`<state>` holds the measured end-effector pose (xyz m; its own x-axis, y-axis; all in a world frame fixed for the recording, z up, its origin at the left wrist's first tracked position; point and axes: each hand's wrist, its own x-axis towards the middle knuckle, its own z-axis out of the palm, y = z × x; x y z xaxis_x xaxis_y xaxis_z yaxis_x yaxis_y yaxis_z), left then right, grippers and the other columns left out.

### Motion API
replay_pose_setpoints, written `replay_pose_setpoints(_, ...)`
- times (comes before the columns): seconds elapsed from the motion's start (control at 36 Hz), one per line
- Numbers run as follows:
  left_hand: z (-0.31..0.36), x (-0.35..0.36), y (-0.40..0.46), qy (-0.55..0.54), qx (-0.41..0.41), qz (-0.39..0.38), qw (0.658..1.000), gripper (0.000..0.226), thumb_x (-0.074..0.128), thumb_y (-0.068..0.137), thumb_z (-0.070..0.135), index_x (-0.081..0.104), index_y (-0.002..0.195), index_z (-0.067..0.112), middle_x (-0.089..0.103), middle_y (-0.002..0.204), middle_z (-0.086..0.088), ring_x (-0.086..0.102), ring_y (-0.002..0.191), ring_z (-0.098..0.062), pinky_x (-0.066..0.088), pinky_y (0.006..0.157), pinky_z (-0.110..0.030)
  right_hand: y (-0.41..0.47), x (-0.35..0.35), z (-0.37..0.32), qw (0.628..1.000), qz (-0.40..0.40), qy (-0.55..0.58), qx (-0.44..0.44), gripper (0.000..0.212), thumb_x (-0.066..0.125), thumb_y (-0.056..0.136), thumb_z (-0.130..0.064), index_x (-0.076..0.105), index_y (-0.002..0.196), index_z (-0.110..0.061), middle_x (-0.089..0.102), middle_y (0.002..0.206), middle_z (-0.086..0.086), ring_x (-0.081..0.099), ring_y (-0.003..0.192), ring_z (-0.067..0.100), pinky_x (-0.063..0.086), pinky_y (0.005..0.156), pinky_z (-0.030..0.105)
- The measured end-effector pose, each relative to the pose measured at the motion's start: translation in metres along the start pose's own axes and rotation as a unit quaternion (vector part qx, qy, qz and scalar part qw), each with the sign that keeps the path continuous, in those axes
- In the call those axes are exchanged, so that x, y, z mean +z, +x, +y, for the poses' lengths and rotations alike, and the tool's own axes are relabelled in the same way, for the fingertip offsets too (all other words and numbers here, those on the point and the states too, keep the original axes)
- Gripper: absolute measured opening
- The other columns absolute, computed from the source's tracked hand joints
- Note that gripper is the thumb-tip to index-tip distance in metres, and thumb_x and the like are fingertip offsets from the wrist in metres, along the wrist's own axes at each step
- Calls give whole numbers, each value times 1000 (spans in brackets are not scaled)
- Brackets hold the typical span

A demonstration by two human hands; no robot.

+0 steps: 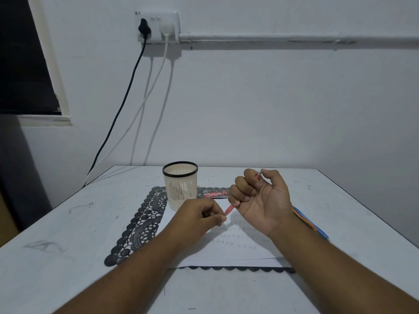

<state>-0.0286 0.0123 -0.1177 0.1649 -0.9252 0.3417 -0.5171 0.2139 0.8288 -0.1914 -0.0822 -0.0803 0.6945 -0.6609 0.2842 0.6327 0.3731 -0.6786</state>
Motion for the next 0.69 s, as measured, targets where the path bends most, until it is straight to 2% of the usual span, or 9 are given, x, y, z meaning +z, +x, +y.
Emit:
replay_pose_setpoints(0.14,-1,-1,0,-1,4,-1,1000,13,77,89,17,74,78,22,72,76,-6,55,67,-14,41,65,-31,-1,0,0,1000,4,13,-9,33,37,88,-36,33,61,-17,20,62,0,16,61,19,18,62,35)
replay_pose_setpoints(0.28,-2,-1,2,-6,1,5,1000,16,77,89,15,72,77,25,70,75,-7,54,66,-13,41,65,-31,1,2,4,999,42,25,-19,33,41,92,-39,44,69,-15,32,66,3,30,58,19,33,59,34)
replay_pose_setpoints(0.36,-2,-2,2,-3,-3,18,1000,16,78,88,14,72,76,21,65,71,-8,52,64,-10,40,62,-27,3,3,7,997,68,37,-27,33,48,91,-40,50,69,-15,47,71,6,45,63,23,41,68,38)
replay_pose_setpoints(0.42,-2,-2,2,-2,-4,26,1000,15,78,88,13,71,76,18,59,65,2,48,60,-8,37,58,-21,4,2,8,995,83,46,-26,36,49,91,-40,54,66,-14,50,72,6,49,67,24,43,77,41)
replay_pose_setpoints(0.5,-2,-3,3,1,-7,41,999,14,79,87,12,71,76,15,57,62,10,45,57,-5,36,55,-16,4,1,8,993,91,66,-24,36,49,91,-39,50,65,-14,41,68,4,43,63,23,44,78,40)
replay_pose_setpoints(0.58,-3,-2,4,4,-8,45,999,13,80,86,12,72,76,15,58,63,8,47,58,-6,37,56,-17,3,1,8,992,91,88,-21,32,47,88,-37,42,67,-15,33,67,3,35,60,21,41,71,37)
replay_pose_setpoints(0.69,-5,-1,5,4,-4,43,999,15,81,85,12,72,75,17,60,64,6,49,60,-7,38,58,-19,3,2,8,993,83,81,-31,29,42,87,-33,34,64,-17,27,66,2,28,59,20,29,64,34)
